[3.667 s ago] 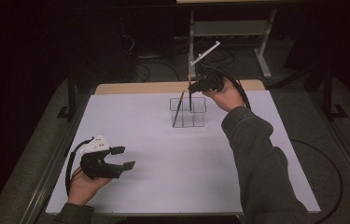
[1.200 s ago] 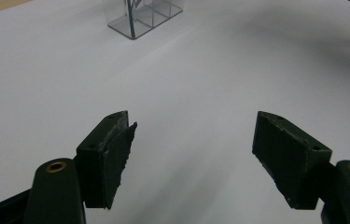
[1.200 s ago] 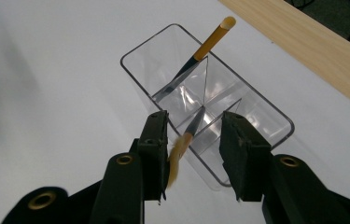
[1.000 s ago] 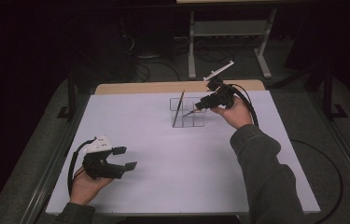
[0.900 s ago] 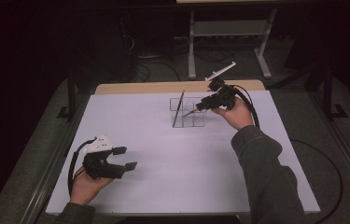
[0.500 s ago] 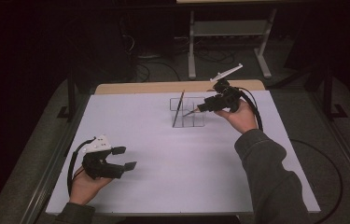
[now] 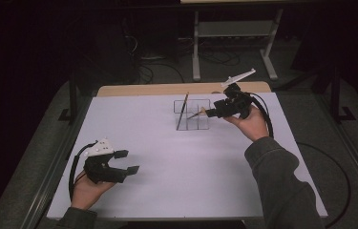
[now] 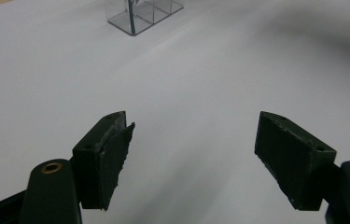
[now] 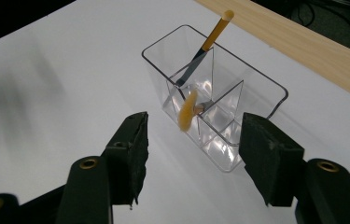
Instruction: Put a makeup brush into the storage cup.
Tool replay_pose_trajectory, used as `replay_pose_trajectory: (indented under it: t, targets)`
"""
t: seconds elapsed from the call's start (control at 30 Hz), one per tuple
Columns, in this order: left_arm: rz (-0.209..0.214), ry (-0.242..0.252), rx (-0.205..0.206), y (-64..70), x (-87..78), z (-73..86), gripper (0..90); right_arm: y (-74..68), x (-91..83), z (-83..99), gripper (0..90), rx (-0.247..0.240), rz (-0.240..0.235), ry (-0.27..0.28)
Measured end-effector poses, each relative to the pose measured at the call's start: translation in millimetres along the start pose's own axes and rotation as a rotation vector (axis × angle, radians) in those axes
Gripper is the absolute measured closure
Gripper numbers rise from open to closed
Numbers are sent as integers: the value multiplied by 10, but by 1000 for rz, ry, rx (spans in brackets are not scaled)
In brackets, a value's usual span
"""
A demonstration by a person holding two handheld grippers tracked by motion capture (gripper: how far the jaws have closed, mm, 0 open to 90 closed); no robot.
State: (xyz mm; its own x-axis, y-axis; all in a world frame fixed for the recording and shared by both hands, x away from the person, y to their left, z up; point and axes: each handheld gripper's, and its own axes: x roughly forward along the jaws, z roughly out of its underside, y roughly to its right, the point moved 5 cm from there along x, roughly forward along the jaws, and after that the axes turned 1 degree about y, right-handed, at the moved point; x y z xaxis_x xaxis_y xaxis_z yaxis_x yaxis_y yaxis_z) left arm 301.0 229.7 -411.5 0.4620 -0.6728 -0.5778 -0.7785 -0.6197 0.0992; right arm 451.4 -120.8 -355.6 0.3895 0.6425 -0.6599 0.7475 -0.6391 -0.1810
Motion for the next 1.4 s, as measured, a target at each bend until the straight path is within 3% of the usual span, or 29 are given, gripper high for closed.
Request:
replay_pose_trajectory:
  t: [0.5, 1.4]
  targets:
    - [-2, 11, -9, 0, -12, -18, 230, 3, -129, 161, 356, 11, -1, 42]
    - [-19, 21, -16, -37, -6, 6, 211, 39, -284, 672, 274, 51, 7, 83]
